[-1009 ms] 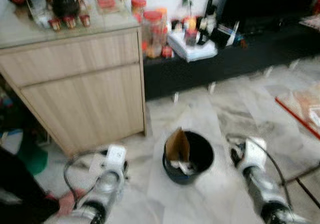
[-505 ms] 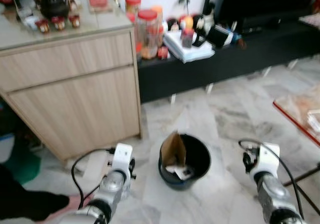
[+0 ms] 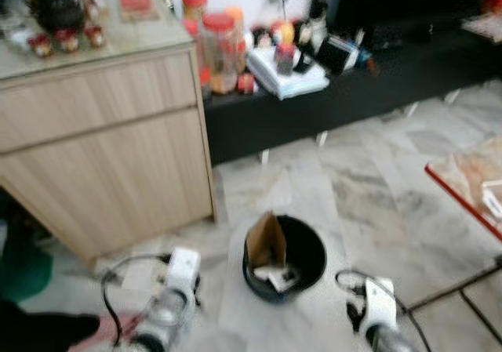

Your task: Picking trash to rubbish bin

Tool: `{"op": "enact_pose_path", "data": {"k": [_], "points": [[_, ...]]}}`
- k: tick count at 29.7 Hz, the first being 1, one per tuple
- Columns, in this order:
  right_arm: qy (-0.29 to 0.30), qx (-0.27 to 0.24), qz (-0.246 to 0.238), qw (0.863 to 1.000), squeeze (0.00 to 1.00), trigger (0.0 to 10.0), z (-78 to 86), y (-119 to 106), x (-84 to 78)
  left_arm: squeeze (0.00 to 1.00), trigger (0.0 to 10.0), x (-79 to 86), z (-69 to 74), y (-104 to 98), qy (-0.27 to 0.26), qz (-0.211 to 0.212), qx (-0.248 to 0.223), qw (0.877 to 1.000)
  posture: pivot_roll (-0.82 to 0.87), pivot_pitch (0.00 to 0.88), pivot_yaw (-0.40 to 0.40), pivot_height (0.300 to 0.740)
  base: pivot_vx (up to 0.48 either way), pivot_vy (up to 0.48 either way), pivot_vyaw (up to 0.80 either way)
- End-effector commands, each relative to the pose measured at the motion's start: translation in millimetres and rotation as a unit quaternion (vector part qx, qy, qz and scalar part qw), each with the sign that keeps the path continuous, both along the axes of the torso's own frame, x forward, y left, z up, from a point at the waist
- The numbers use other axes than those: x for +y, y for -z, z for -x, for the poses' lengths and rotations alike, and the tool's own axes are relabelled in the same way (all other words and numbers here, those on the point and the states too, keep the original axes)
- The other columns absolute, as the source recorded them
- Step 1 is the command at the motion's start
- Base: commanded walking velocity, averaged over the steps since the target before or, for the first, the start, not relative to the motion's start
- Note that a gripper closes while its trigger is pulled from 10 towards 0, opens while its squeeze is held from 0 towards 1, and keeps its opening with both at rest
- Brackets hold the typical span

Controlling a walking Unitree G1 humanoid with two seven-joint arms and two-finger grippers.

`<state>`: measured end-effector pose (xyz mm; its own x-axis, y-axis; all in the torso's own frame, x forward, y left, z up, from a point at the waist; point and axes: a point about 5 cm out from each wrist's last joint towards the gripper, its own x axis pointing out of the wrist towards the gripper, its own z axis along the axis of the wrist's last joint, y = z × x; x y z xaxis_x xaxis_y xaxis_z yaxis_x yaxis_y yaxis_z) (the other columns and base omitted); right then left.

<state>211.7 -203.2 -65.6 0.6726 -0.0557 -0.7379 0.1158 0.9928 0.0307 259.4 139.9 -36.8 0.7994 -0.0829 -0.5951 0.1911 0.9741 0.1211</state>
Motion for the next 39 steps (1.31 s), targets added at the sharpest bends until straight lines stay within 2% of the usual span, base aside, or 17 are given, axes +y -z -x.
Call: {"op": "enact_pose_path", "data": {"k": [1,7,17,25,39], "points": [[0.000,0.000,-0.003,1.000,0.00,10.0,-1.8,-1,1.9,0.00,10.0,12.2,2.0,2,-0.011,-0.013,0.005,1.000,0.17,0.098,-0.073,0.740,0.289,0.000,0.00],[-0.004,-0.006,0.008,1.000,0.00,10.0,-4.2,-3,-2.3,0.00,10.0,12.6,-0.8,-1,-0.011,-0.013,-0.002,1.000,0.15,0.093,-0.072,0.740,0.289,0.000,0.00],[0.001,-0.019,-0.004,1.000,0.00,10.0,-5.8,-5,-2.5,0.00,10.0,7.6,-9.0,-8,-0.006,-0.007,-0.017,1.000,0.15,0.078,-0.071,0.740,0.289,0.000,0.00],[0.002,-0.027,-0.012,1.000,0.00,10.0,-6.3,-5,-1.4,0.00,10.0,6.6,-9.2,-8,-0.004,-0.005,-0.020,1.000,0.15,0.059,-0.073,0.740,0.288,0.000,-0.80],[0.003,-0.032,-0.010,0.999,0.00,10.0,-8.6,-7,-2.2,0.00,10.0,6.6,-14.8,-13,-0.002,-0.004,-0.030,1.000,0.16,0.082,-0.076,0.740,0.289,0.000,0.00]]}}
